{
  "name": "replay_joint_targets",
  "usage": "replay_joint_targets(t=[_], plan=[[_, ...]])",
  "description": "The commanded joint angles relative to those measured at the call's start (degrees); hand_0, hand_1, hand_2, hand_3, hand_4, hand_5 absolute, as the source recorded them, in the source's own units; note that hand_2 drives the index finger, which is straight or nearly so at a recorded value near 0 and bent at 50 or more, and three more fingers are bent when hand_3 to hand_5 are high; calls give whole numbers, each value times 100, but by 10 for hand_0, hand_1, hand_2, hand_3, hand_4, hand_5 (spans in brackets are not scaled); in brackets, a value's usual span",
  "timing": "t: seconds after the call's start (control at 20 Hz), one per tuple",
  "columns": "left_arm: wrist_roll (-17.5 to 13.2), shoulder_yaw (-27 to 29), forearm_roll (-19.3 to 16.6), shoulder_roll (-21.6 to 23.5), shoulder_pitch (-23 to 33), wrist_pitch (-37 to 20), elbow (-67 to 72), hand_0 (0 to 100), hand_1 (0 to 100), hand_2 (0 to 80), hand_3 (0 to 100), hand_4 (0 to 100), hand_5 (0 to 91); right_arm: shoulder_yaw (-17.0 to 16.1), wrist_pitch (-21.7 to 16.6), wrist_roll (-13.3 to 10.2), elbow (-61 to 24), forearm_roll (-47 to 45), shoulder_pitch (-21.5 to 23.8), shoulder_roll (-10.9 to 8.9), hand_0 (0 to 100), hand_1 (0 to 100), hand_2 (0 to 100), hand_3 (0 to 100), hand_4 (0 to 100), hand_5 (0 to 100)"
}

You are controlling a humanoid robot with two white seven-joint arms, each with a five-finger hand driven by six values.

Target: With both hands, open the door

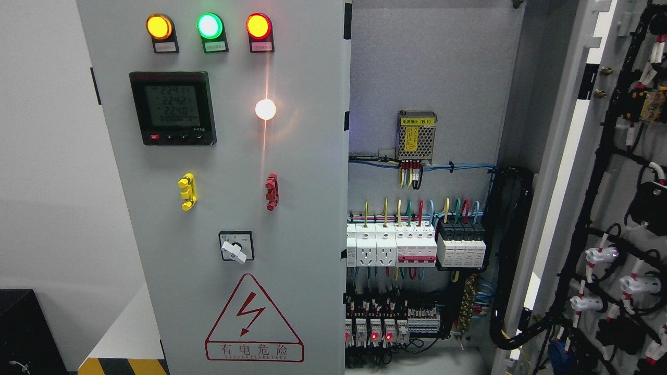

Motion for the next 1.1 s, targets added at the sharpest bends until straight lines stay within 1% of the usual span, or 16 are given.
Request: replay_joint_targets(t=[0.0,0.15,0.2,0.45,0.55,0.65,0.85,0.9,0.95,1.05], plan=[[-5,589,-104,-415,945,5,1747,0,0,0,0,0,0,3,-4,0,0,5,0,0,0,0,0,0,0,0],[3,994,-113,-687,1227,14,2440,0,0,0,0,0,0,-5,-4,0,0,5,0,0,0,0,0,0,0,0],[3,1047,-113,-766,1288,23,2748,0,0,0,0,0,0,-5,-4,0,-9,-4,0,0,0,0,0,0,0,0],[-5,1083,-113,-1320,1438,14,4330,0,0,0,0,0,0,-14,-13,0,-377,-4,17,0,0,0,0,0,0,0],[-5,1083,-113,-1461,1447,23,4875,0,0,0,0,0,0,-14,-13,0,-562,-4,18,-9,0,0,0,0,0,0],[-5,1126,-113,-1584,1447,14,5341,0,0,0,0,0,0,3,-13,0,-921,-13,96,-9,0,0,0,0,0,0],[-14,1144,-122,-1733,1456,23,6142,0,0,0,0,0,0,21,-13,0,-1914,-13,351,-18,0,0,0,0,0,0],[-58,1144,-148,-1803,1482,23,6309,0,0,0,0,0,0,30,-13,0,-2090,-13,360,-18,0,0,0,0,0,0],[-163,1144,-262,-1900,1552,31,6528,0,0,0,0,0,0,30,-13,0,-2249,-21,369,-26,0,0,0,0,0,0],[-452,1153,-586,-2119,1561,31,6932,0,0,0,0,0,0,39,-13,0,-2504,-22,387,-44,0,0,0,0,0,0]])
